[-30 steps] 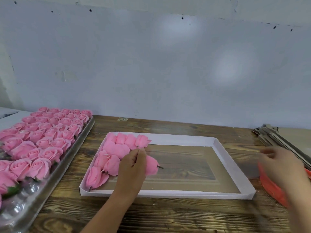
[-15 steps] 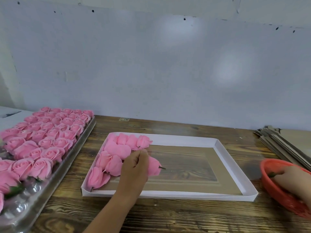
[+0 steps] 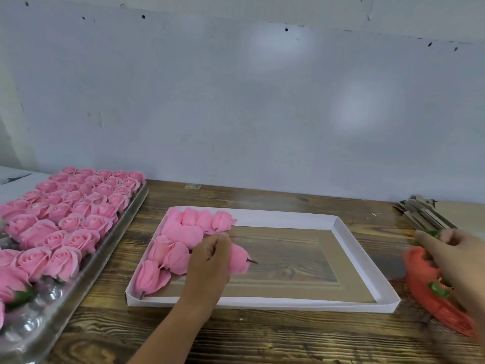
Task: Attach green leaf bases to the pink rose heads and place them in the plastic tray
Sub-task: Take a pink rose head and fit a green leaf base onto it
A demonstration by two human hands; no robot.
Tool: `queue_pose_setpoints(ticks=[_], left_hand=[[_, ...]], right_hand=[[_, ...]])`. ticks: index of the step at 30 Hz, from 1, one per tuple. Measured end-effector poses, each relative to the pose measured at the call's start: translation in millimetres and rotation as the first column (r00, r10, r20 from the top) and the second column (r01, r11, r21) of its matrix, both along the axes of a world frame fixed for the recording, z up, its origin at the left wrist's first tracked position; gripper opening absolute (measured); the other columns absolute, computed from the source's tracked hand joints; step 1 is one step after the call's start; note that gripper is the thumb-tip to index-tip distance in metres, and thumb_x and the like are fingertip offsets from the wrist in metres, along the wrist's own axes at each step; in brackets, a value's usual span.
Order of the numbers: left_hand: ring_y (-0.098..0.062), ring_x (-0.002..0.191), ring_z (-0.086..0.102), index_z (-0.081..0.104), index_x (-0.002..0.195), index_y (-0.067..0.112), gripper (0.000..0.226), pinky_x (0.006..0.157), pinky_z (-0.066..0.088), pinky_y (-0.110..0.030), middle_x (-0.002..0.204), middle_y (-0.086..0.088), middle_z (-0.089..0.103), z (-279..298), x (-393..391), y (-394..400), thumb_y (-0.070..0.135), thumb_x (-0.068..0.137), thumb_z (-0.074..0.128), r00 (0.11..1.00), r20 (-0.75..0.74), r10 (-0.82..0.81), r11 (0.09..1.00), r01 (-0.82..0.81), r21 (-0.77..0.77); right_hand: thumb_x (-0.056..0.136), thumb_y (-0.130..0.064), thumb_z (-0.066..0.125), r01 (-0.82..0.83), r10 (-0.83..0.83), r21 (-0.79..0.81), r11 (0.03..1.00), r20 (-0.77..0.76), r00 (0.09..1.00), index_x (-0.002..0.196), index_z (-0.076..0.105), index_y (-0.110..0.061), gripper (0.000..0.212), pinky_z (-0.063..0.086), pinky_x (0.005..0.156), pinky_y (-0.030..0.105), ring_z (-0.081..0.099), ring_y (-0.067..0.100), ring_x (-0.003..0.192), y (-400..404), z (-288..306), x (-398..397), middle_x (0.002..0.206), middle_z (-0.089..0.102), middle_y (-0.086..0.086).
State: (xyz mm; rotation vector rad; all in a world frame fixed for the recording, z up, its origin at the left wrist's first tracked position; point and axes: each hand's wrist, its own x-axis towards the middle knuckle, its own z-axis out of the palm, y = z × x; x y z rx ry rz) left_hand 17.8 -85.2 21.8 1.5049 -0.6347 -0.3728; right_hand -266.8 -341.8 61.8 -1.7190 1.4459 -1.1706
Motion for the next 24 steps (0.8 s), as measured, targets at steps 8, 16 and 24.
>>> queue_pose_setpoints(ticks=[8,16,24], left_hand=[[-0.01,0.052,0.038,0.044,0.051,0.028,0.05,0.043,0.033,-0.019,0.055,0.009,0.036,0,1,-2,0.024,0.102,0.043,1.0,0.002,0.008,1.0,-0.008,0.004],[-0.013,0.055,0.039,0.042,0.056,0.021,0.045,0.044,0.033,-0.018,0.057,0.005,0.036,1,2,-2,0.027,0.101,0.043,1.0,-0.016,0.018,1.0,-0.018,-0.003],[-0.017,0.061,0.043,0.051,0.069,0.012,0.038,0.05,0.033,-0.026,0.069,-0.008,0.044,2,0,1,0.027,0.103,0.041,1.0,0.005,0.015,1.0,-0.015,-0.013]], right_hand=[[0.094,0.002,0.05,-0.285,0.235,0.129,0.95,0.306,0.923,0.1,0.063,-0.012,0.019,0.044,0.051,0.026,0.054,0.018,0.053,47,1,73,0.078,0.061,0.01],[0.096,-0.011,0.043,-0.623,0.539,0.376,0.686,0.313,0.782,0.088,0.058,-0.017,0.019,0.022,0.035,0.018,0.033,0.008,0.035,130,2,169,0.048,0.044,-0.004],[0.094,-0.014,0.044,-0.698,0.683,0.355,0.621,0.191,0.705,0.064,0.047,-0.023,0.031,0.023,0.038,0.018,0.031,0.007,0.038,164,-22,199,0.051,0.038,-0.006]])
